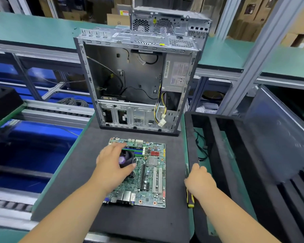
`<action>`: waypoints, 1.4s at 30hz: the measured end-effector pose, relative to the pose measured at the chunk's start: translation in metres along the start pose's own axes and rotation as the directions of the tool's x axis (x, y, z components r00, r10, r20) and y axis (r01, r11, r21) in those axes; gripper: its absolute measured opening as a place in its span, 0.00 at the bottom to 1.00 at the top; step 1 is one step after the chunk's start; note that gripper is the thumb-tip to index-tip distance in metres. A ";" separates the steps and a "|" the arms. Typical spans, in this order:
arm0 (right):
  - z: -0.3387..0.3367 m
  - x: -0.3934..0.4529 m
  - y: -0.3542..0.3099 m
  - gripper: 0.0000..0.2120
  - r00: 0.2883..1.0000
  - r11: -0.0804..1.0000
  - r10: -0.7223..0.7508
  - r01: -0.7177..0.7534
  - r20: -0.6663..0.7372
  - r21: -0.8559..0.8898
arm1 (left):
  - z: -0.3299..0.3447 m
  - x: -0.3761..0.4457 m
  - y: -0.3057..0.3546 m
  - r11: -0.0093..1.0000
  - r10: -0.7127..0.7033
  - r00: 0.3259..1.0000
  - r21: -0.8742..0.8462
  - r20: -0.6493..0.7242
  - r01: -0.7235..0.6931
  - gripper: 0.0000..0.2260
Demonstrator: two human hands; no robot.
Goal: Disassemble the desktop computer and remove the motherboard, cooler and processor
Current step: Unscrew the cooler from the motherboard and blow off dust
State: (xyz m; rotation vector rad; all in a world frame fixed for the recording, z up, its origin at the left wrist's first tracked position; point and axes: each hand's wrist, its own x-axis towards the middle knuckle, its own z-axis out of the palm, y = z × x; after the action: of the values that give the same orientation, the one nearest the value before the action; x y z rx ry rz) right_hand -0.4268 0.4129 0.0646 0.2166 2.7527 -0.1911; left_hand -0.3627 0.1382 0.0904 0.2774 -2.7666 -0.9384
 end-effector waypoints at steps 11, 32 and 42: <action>0.009 -0.001 0.008 0.11 0.995 0.996 -0.071 0.067 0.075 0.057 | 0.014 0.000 -0.001 0.984 0.080 0.996 0.155 0.042 -0.086 0.33; -0.088 -0.041 -0.108 0.10 0.852 0.847 -0.471 0.509 -0.229 0.152 | 0.012 0.043 -0.019 0.769 0.069 0.840 0.507 0.539 -0.388 0.57; -0.092 -0.018 -0.129 0.06 0.753 0.754 -0.648 0.655 -0.116 0.043 | 0.022 0.042 -0.012 0.735 0.039 0.890 0.590 0.455 -0.333 0.43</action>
State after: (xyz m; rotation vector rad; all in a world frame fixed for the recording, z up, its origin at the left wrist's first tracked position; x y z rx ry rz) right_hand -0.4658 0.2987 0.1694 -0.7614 2.7965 -0.4845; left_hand -0.4074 0.1311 0.0718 -0.1411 -3.3463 0.0998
